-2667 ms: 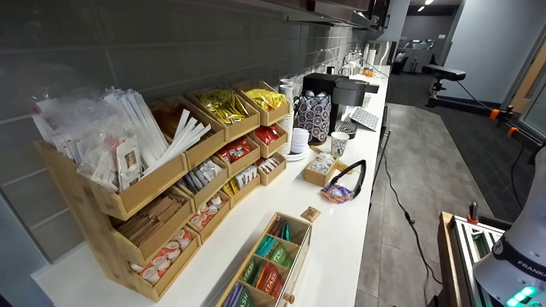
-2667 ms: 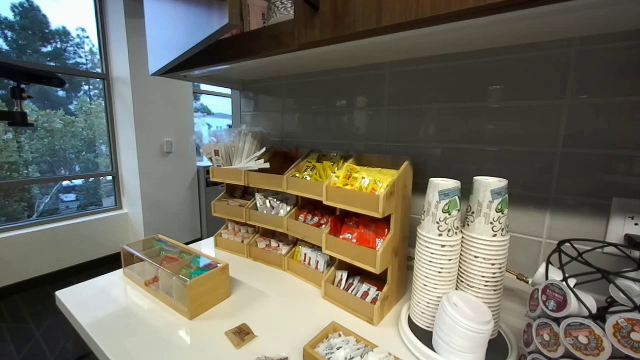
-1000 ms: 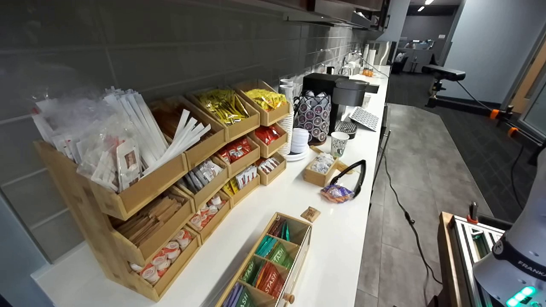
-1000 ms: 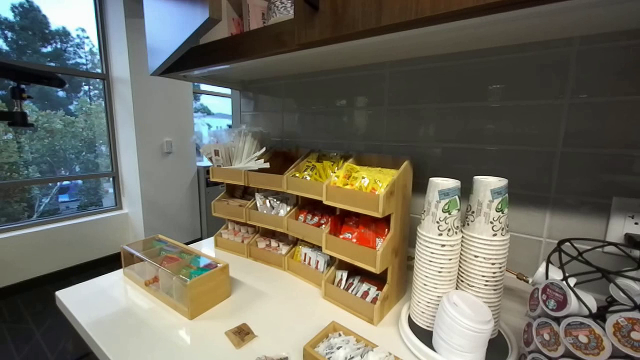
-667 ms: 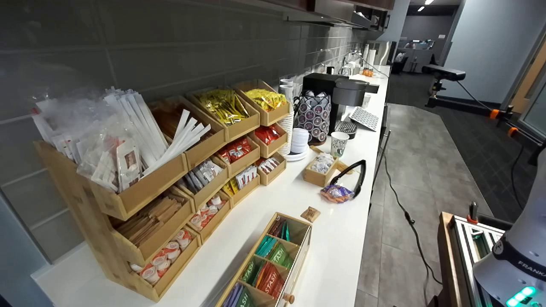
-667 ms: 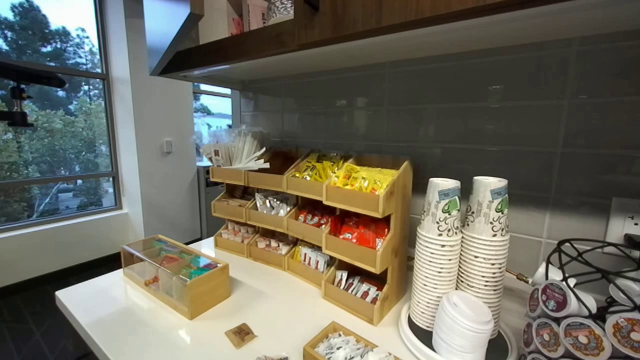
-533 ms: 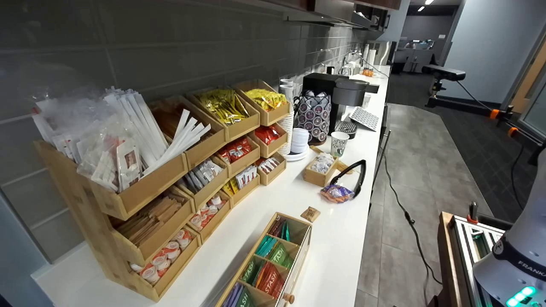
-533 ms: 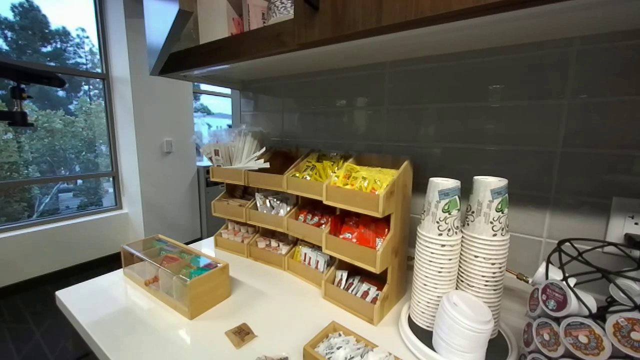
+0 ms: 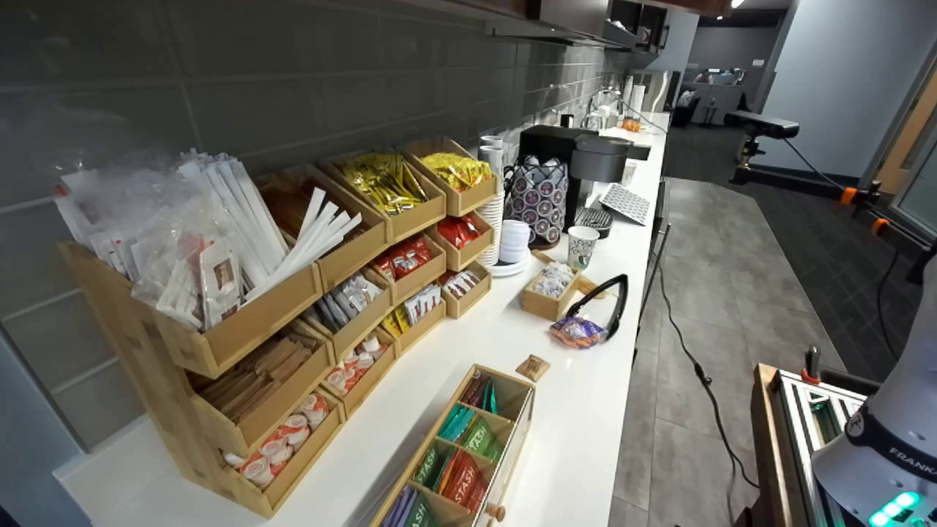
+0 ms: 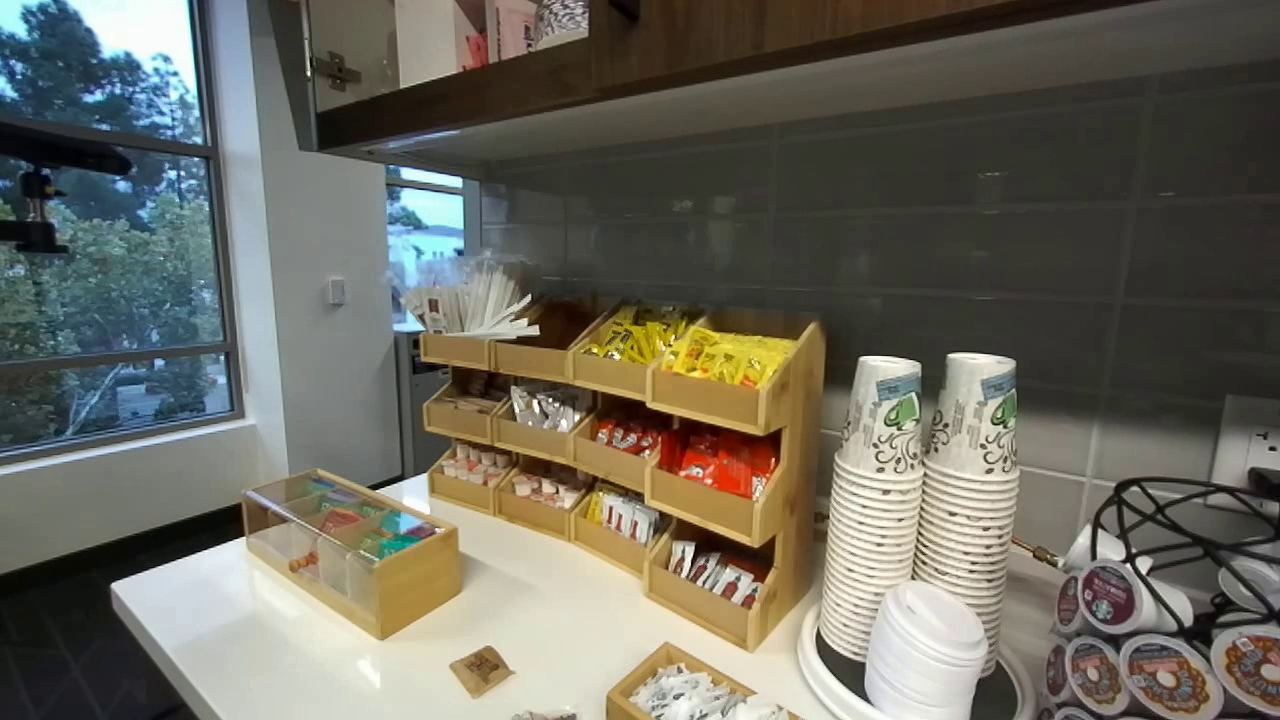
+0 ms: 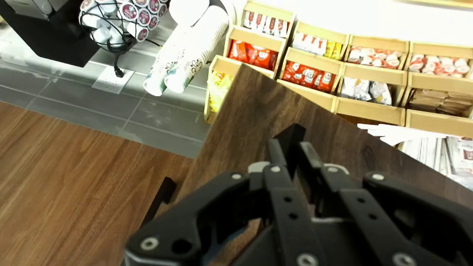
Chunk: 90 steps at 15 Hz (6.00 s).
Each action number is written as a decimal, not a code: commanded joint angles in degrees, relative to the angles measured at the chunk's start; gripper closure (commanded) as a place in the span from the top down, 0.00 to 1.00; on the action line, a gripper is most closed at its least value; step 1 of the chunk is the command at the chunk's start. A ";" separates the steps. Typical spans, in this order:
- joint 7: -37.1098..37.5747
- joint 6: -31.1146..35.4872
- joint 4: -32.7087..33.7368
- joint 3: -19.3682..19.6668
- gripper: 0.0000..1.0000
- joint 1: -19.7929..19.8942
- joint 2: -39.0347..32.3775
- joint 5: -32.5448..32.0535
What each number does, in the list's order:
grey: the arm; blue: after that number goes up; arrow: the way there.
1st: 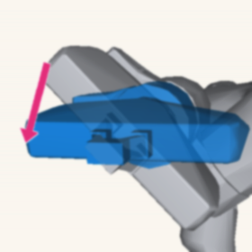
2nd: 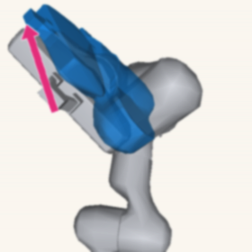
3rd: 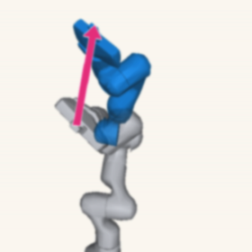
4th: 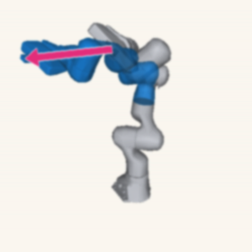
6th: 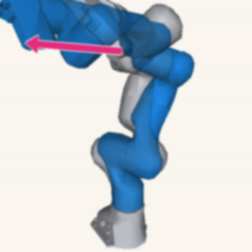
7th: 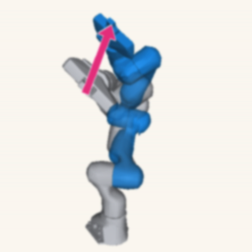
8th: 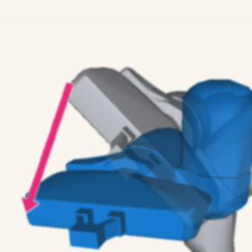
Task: Open the cabinet
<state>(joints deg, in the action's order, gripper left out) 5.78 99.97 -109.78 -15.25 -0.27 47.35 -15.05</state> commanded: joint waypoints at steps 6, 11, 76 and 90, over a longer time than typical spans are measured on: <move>5.22 -4.28 3.94 -9.25 0.04 -3.09 -1.73 1.41; 9.55 -8.78 6.45 -12.79 0.04 -2.20 -1.63 1.28; 32.40 -22.73 28.41 -31.58 1.00 5.51 1.06 -17.06; 19.85 -38.61 33.79 -24.85 1.00 3.78 4.52 -23.53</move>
<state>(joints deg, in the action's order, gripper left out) 33.48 60.52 -71.76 -43.40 6.85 46.92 -36.50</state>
